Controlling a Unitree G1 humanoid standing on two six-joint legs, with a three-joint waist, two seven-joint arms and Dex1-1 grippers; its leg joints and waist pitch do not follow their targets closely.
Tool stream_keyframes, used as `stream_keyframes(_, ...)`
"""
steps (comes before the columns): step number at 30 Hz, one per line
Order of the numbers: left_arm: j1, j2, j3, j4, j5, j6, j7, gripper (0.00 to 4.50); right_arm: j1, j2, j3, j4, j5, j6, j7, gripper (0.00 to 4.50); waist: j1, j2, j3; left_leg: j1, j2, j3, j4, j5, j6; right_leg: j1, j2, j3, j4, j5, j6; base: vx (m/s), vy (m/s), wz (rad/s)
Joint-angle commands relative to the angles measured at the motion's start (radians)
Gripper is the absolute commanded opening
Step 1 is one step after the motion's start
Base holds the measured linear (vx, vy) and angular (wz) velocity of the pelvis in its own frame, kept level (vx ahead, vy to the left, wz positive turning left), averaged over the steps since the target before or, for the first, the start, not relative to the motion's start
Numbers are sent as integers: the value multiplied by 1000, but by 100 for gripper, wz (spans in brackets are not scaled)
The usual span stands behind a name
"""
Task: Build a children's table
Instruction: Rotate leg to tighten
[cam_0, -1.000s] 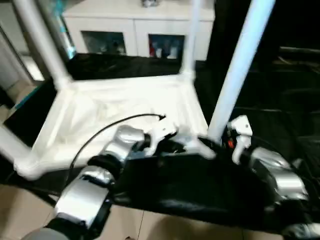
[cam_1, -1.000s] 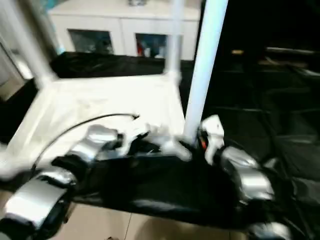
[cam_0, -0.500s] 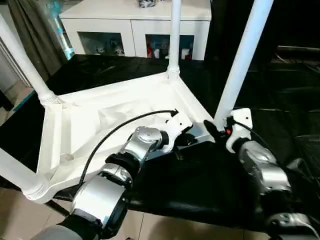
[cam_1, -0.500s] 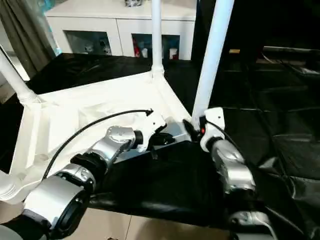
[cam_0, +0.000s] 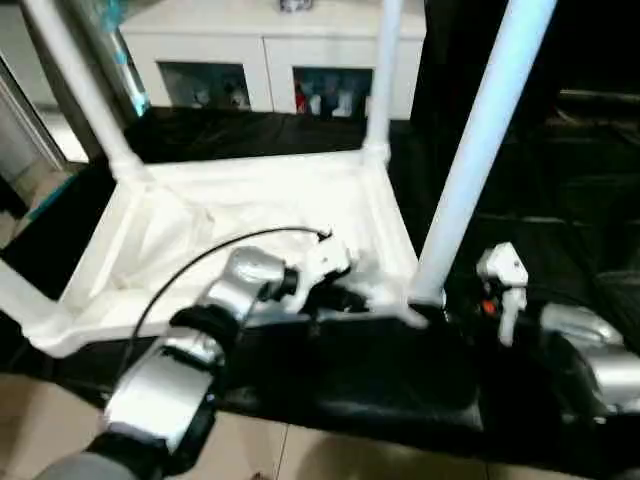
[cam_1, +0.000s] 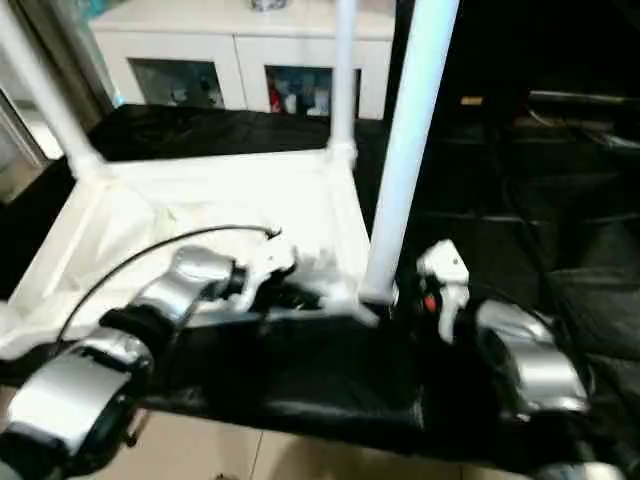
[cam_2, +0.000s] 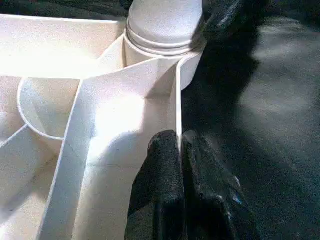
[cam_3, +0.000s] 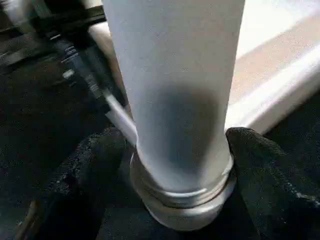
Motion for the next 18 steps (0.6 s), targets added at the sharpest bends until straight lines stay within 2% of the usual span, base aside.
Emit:
stream_keyframes(1, 6, 0, -25, -22, -3, -9, -46, 0, 6, 6, 39, -25, 19, 13, 43, 361, 6, -24, -57, 4, 90, -43, -66, -134, 150, 50, -107, 67, -69, -198, -194, 0, 0, 0)
stream_keyframes(2, 11, 8, -25, -30, -7, -5, -64, 0, 8, 4, 40, -26, 21, 15, 50, 361, 7, -24, -56, 5, 89, -43, -66, -140, 144, 50, -108, 66, -71, -211, -194, 0, 0, 0)
stream_keyframes(4, 14, 12, -24, -37, -11, -3, -79, 0, 10, 9, 39, -30, 25, 24, 61, 328, 8, -24, -55, 6, 89, -42, -67, -147, 134, 49, -106, 66, -75, -237, -189, 0, 0, 0)
stream_keyframes(5, 15, 14, -24, -39, -12, -3, -84, 0, 12, 11, 38, -33, 28, 30, 66, 325, 9, -23, -55, 6, 90, -44, -68, -148, 129, 49, -107, 66, -75, -244, -186, 0, 0, 0)
stream_keyframes(6, 18, 15, -24, -44, -14, -2, -88, 0, 14, 14, 40, -37, 29, 33, 65, 325, 11, -23, -55, 7, 90, -43, -68, -148, 125, 48, -107, 66, -75, -246, -184, 0, 0, 0)
stream_keyframes(8, 23, 14, -23, -55, -17, 3, -89, 0, 15, 18, 46, -42, 31, 36, 62, 291, 15, -23, -56, 8, 93, -44, -70, -147, 121, 47, -107, 68, -73, -238, -185, 0, 0, 0)
stream_keyframes(11, 28, 10, -20, -65, -20, 7, -83, 0, 16, 26, 50, -42, 33, 39, 59, 274, 23, -23, -56, 8, 92, -43, -68, -138, 118, 48, -109, 68, -72, -231, -185, 0, 0, 0)
stream_keyframes(14, 27, 2, -15, -64, -16, 4, -54, 0, 18, 39, 50, -34, 28, 40, 42, 261, 23, -24, -56, 8, 91, -43, -68, -135, 118, 47, -107, 68, -72, -228, -182, 0, 0, 0)
stream_keyframes(17, -1, -17, -9, -18, 20, -5, 107, 0, 22, 62, 49, -16, 6, 57, -21, 259, 20, -24, -52, 10, 89, -42, -70, -160, 109, 45, -106, 66, -80, -276, -171, 0, 0, 0)
stream_keyframes(18, -11, -26, -2, -4, 23, 0, 159, 0, 17, 81, 42, 5, -12, 50, -71, 258, 20, -26, -48, 18, 86, -42, -72, -194, 86, 39, -107, 66, -91, -355, -153, 0, 0, 0)
